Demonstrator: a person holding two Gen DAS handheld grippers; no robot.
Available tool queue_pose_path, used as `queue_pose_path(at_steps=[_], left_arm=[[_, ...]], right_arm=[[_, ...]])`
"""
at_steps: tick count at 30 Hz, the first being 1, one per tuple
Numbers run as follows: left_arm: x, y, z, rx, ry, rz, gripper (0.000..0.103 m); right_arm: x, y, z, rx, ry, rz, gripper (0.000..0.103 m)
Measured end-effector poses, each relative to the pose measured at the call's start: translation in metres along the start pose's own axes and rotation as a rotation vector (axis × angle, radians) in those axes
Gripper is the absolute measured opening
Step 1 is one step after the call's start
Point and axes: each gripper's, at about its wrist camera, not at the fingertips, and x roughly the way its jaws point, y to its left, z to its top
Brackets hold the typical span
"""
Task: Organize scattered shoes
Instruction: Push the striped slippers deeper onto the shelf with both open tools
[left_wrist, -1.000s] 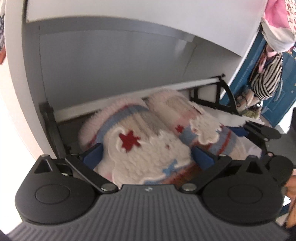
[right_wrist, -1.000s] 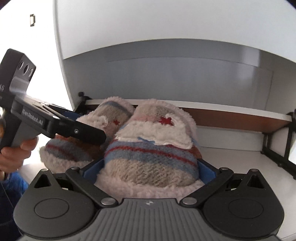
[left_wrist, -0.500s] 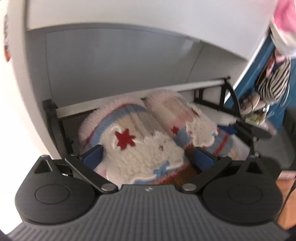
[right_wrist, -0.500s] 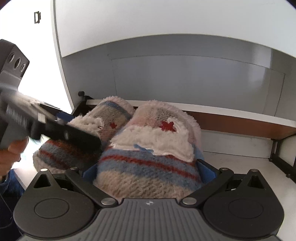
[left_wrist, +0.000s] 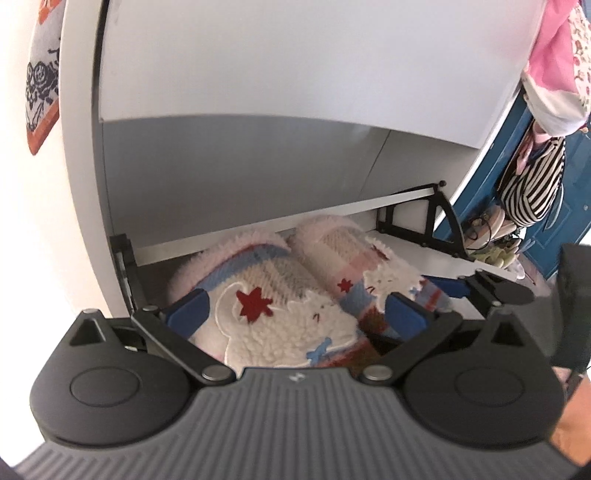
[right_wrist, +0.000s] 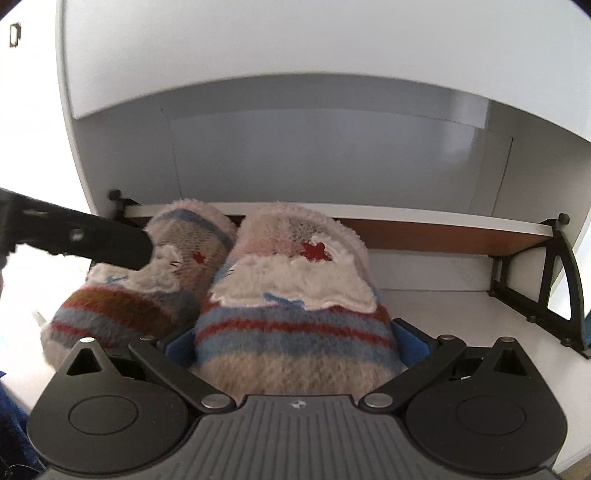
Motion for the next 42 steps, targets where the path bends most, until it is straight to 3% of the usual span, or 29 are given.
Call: queue_pose_path(at_steps=[8, 21, 27, 34, 36, 38, 42], left_arm=[[0.003, -0.003, 0.000, 0.010, 0.002, 0.013, 0.103], [0.000, -0.027, -0.017, 0.106, -0.050, 0.102, 0.103], [-0.012, -0.031, -0.023, 0.157, -0.092, 0.123, 0.103], [-0.013, -0.020, -0.027, 0.143, -0.060, 0.114, 0.103], [-0.012, -0.019, -0.031, 0.135, -0.031, 0.081, 0.103], [-0.009, -0.020, -0.035, 0.133, 0.003, 0.049, 0.103], [-0.009, -0.025, -0.041, 0.151, -0.011, 0.072, 0.103]], right_arm=[[-0.001, -0.013, -0.012, -0.032, -0.052, 0.109, 0.103], [-0.034, 0.009, -0.032, 0.039, -0.157, -0.072, 0.103], [-0.067, 0.022, -0.043, 0.079, -0.200, -0.060, 0.103], [-0.077, 0.041, -0.045, 0.037, -0.156, -0.146, 0.103], [-0.074, 0.033, -0.041, 0.059, -0.140, -0.210, 0.103], [-0.063, 0.025, -0.037, 0.077, -0.105, -0.204, 0.100], [-0.045, 0.019, -0.033, 0.066, -0.048, -0.156, 0.101]])
